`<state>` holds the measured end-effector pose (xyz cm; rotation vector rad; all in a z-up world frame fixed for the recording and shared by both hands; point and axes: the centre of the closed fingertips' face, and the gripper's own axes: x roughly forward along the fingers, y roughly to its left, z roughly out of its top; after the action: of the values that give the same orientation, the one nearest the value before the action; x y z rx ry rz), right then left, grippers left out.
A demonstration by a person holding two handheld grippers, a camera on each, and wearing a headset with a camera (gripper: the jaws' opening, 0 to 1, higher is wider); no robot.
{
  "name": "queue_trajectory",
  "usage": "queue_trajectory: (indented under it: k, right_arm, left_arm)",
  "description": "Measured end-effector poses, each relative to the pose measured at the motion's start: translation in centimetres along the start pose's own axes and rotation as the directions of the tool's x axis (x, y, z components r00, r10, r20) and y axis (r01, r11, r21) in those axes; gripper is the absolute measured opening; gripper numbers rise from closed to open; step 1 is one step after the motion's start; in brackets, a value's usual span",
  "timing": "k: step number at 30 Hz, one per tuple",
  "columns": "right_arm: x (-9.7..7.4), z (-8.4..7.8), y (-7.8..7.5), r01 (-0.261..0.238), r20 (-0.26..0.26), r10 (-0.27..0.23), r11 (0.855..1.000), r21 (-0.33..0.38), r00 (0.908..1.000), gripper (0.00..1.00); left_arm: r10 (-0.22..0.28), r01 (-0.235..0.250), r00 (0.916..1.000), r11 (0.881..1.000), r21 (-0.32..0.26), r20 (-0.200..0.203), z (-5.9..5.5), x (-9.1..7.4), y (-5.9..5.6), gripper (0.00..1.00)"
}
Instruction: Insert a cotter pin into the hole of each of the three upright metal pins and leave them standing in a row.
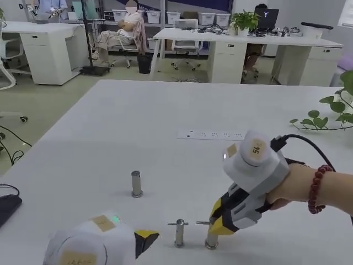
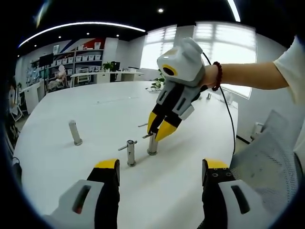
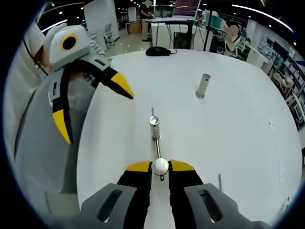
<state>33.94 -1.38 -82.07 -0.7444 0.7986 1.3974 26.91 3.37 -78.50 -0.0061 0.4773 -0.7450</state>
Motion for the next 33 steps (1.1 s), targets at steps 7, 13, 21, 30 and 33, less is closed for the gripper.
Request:
queue_trajectory:
  k: [7, 13, 21, 30, 33]
  right_arm:
    - [0.1, 0.0, 0.1, -0.007, 0.006, 0.007, 1.0, 0.01, 1.0, 0.15]
    - [0.1, 0.2, 0.1, -0.006, 0.024, 0.005, 0.999, 0.052, 0.9997, 0.23]
    - [-0.6, 2.3, 0.2, -0.015, 0.106, 0.002, 0.992, 0.123, 0.9944, 0.33]
    - [-0.5, 4.6, -0.6, 0.001, 0.172, -0.032, 0.984, 0.178, 0.9847, 0.39]
    - [-0.3, 5.3, -1.1, 0.015, 0.192, -0.053, 0.981, 0.193, 0.98, 0.4]
  left_arm:
    - [0.029, -0.028, 0.9994, 1.0, -0.011, 0.018, 0.4, -0.8, 1.0, 0.81]
    - [0.05, -0.051, 0.9982, 0.999, 0.002, 0.032, 0.9, -1.3, 1.9, 0.89]
    - [0.059, -0.06, 0.9967, 0.998, 0.027, 0.057, 1.5, -1.7, 2.7, 0.93]
    - [0.039, -0.041, 0.9971, 0.999, 0.036, 0.065, 1.6, -1.8, 2.4, 0.98]
    - [0.038, -0.04, 0.9971, 0.998, 0.037, 0.066, 1.6, -1.7, 2.3, 0.99]
